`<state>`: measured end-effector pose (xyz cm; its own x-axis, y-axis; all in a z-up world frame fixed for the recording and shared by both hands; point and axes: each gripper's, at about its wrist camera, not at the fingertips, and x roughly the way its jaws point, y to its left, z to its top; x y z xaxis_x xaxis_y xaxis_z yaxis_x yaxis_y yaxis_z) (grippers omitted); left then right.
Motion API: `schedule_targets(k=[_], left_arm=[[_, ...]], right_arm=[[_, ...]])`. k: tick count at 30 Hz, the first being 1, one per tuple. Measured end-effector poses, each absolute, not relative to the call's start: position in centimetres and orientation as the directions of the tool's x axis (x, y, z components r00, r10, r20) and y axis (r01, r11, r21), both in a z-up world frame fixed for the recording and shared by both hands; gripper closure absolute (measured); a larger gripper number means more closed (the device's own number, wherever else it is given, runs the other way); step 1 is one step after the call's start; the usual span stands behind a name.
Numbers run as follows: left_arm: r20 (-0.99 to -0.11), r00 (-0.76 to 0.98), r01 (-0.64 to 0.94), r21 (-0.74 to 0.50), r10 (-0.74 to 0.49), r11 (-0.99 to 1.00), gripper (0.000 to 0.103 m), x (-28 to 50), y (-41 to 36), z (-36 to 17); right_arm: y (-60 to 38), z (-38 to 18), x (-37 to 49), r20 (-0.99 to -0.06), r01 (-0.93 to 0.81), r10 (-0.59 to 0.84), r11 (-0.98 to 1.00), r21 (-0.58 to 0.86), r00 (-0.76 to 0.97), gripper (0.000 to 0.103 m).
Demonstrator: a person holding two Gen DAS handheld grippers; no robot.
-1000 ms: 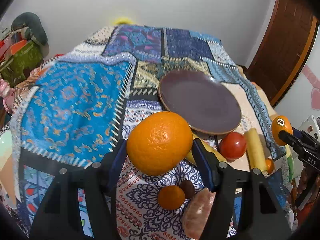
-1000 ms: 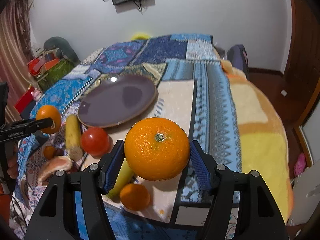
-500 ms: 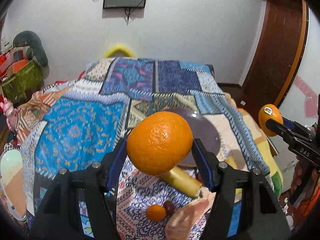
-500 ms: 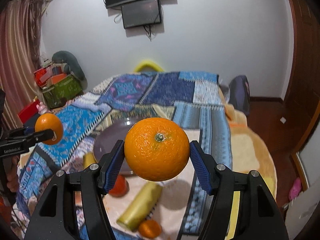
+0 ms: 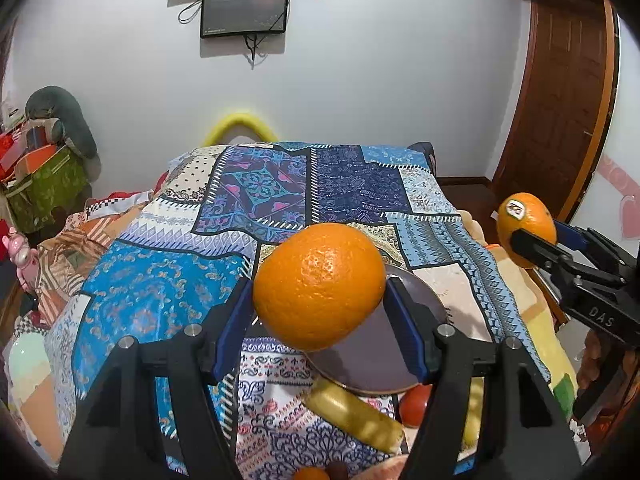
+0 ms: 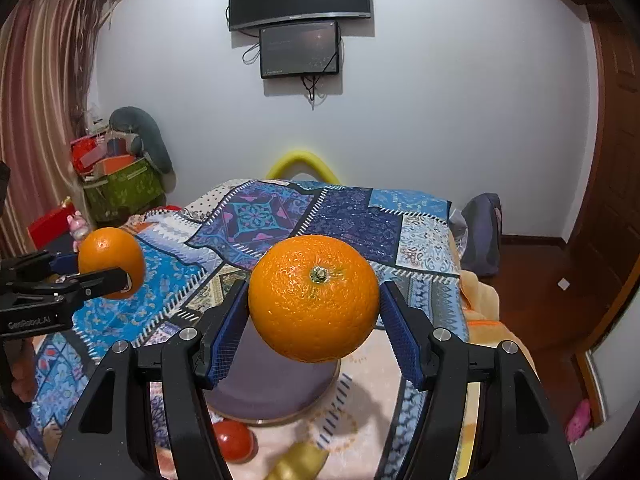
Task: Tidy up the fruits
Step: 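Carry both held oranges over the dark purple plate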
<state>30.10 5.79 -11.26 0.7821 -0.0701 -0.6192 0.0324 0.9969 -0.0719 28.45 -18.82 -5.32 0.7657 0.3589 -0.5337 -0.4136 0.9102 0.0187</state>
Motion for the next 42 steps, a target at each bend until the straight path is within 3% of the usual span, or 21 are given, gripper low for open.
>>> schedule_targets(k=[19,42], left_arm=[[-0.751,0.653,0.016,-0.118,-0.100,0.993,0.037,37.9,6.2,-18.6],[-0.830,0.544,0.047,-0.117,-0.124,0.992,0.037,41.4,4.7,-22.9]], right_arm=[[-16.1,-12.2,36.0,-0.698,-0.426,0.371,0.899,0.104,0.612,0.041],[-13.2,-17.6,38.6,-0.833,-0.476,0.266,0.879,0.004,0.485,0.039]])
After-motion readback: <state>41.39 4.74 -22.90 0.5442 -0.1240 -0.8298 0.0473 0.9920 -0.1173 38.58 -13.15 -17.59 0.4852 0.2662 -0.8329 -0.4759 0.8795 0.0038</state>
